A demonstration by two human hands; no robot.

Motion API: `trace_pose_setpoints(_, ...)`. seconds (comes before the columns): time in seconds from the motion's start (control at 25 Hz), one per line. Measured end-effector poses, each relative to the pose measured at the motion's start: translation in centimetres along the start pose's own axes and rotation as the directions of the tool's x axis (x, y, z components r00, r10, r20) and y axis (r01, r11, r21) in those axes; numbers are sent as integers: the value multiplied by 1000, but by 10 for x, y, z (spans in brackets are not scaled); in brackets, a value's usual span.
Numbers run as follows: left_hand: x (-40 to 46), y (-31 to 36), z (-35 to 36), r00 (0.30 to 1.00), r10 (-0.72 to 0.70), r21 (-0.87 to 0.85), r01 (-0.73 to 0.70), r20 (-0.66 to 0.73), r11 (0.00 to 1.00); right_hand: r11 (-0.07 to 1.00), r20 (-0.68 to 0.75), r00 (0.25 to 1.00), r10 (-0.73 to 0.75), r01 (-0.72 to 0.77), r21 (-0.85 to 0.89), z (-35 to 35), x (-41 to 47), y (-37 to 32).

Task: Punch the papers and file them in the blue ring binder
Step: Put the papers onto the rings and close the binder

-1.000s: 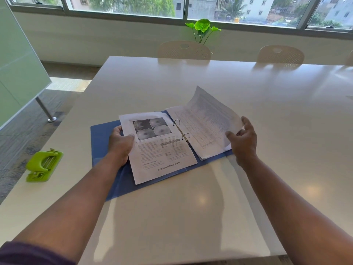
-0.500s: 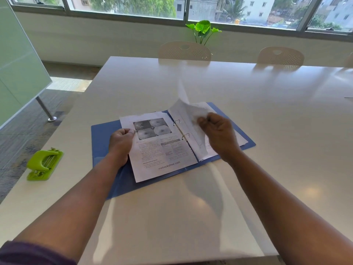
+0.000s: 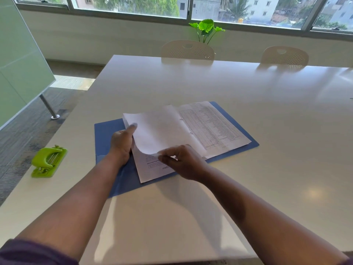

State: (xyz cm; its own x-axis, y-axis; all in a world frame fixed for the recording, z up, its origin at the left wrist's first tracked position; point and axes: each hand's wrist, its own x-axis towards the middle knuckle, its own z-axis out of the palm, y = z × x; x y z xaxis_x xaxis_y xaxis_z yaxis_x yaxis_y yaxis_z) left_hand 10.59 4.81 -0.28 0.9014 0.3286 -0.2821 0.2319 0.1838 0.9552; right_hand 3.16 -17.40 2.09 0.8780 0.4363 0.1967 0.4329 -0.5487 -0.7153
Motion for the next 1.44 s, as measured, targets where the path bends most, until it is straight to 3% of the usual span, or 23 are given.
trace_pose_setpoints(0.12,0,-2,1,1000,4,48,-4,-7,999,997,61,996,72,-71,-20,1,-3,5)
trace_pose_setpoints(0.28,-1,-1,-1,1000,18,91,-16,-20,996,986,-169,975,145,-157,-60,-33,-2,26)
trace_pose_setpoints(0.36,0,-2,0,998,42,117,-37,-43,992,935,-351,900,259,-325,-141,-58,-2,44)
trace_pose_setpoints(0.48,2,-4,3,995,76,169,-63,-70,984,743,-506,732,456,-626,-235,-91,-7,79)
trace_pose_setpoints(0.64,4,-5,4,992,86,208,-65,-93,976,505,-489,602,632,-798,-330,-113,-25,113)
trace_pose_setpoints(0.84,3,-5,4,992,80,221,-57,-97,974,449,-419,556,718,-830,-333,-109,-37,130)
trace_pose_setpoints(1.08,0,-4,5,989,102,204,-78,-107,976,429,-393,565,726,-818,-383,-106,-36,130)
trace_pose_setpoints(1.16,-2,-3,6,989,107,188,-86,-105,978,472,-381,582,718,-810,-348,-104,-36,128)
trace_pose_setpoints(1.32,-4,-4,5,989,116,206,-95,-92,974,656,-482,610,629,-749,-91,-100,-36,118)
trace_pose_setpoints(1.44,-3,-6,3,991,121,207,-106,-61,972,757,-575,535,619,-603,253,-102,-31,109)
